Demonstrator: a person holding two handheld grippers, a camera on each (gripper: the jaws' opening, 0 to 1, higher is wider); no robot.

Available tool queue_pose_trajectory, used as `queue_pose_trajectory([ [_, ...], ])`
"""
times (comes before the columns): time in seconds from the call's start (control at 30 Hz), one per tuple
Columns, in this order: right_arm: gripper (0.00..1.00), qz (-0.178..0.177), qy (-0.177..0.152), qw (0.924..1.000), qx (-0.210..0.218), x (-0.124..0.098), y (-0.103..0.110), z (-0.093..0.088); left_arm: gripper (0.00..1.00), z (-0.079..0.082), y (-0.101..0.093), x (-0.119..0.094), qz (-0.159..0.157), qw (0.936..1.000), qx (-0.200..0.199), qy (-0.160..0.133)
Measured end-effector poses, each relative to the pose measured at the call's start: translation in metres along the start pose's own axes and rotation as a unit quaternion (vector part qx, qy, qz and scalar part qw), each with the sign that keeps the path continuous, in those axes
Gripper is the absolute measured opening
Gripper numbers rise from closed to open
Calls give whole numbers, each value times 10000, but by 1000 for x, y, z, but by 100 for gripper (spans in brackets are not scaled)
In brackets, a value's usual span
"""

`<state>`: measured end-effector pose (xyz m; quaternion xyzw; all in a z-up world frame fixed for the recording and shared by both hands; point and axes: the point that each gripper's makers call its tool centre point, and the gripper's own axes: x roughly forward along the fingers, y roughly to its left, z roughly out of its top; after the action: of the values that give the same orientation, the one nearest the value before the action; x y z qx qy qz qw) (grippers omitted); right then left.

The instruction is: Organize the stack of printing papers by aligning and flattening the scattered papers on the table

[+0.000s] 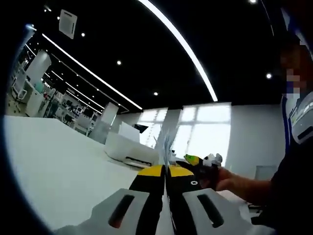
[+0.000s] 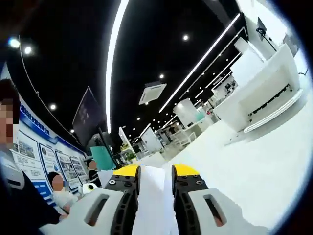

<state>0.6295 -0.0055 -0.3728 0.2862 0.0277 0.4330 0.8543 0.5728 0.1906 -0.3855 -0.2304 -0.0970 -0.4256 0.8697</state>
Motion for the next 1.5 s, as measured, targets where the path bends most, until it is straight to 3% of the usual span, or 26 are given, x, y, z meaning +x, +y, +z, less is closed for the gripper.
queue_pose_trajectory([
  [0.1, 28, 111, 435, 9986, -272, -5, 5, -15, 6, 1, -1, -1, -33, 10000, -19, -31],
  [0.3, 40, 254, 994, 9934, -515, -8, 8, -36, 6, 6, -2, -3, -95, 9997, -102, -178],
  [0.97, 71, 1033, 1760, 9777, -491, 2, 6, -75, 6, 16, -21, -1, -600, 9972, -127, -427],
  [1.03, 72, 1192, 1789, 9760, -354, 2, 10, -78, 6, 18, -26, -2, -695, 9964, -102, -475],
  [1.27, 72, 1623, 1777, 9694, -483, 1, 22, -77, 6, 26, -46, -3, -1112, 9914, -40, -681],
  [1.47, 68, 2090, 1979, 9558, -609, -5, 44, -90, 6, 29, -53, -4, -1297, 9886, -11, -763],
  [1.5, 67, 2230, 2146, 9490, -595, -9, 50, -96, 6, 30, -56, -4, -1358, 9875, -7, -800],
])
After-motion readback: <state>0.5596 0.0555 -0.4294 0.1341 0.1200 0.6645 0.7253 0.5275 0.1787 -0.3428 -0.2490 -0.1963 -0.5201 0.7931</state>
